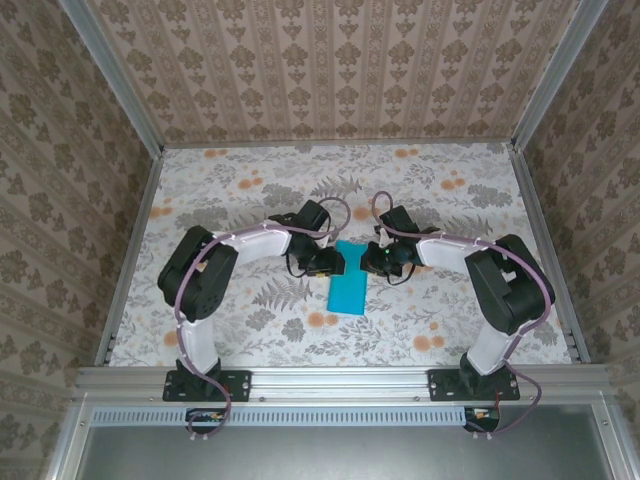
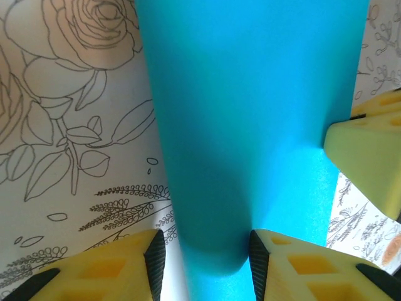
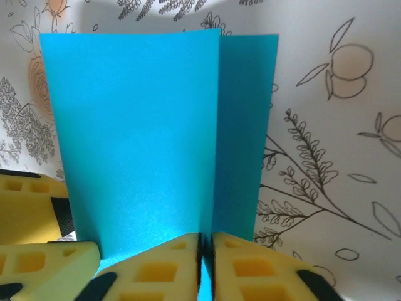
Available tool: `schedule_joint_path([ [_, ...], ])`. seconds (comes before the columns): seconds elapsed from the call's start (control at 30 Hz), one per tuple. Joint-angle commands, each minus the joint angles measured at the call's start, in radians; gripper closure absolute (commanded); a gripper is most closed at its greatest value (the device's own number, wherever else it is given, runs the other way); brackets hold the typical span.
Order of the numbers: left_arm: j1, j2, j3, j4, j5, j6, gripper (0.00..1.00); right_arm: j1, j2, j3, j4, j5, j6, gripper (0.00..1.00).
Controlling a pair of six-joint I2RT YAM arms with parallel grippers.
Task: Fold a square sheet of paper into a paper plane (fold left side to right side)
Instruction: First fold in half a square sheet of paper at the center of the table.
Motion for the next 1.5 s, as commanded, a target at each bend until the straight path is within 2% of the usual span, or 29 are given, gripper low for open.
schedule_joint_path([
  [0.0,-0.016,0.027,0.031,-0.063,-0.047,0.030,0.58,0.006,-0.069,0.002,-0.054,0.098,-0.011,0.78],
  [0.2,-0.029,0.046,0.045,-0.080,-0.060,0.038,0.57,0.001,-0.209,-0.056,-0.106,0.320,0.006,0.59],
  [0.37,-0.033,0.060,0.057,-0.090,-0.068,0.033,0.56,-0.005,-0.298,-0.095,-0.119,0.392,0.010,0.51],
  [1.47,-0.047,0.129,0.100,-0.111,-0.078,-0.015,0.54,-0.006,-0.307,-0.125,-0.095,0.321,0.014,0.50],
])
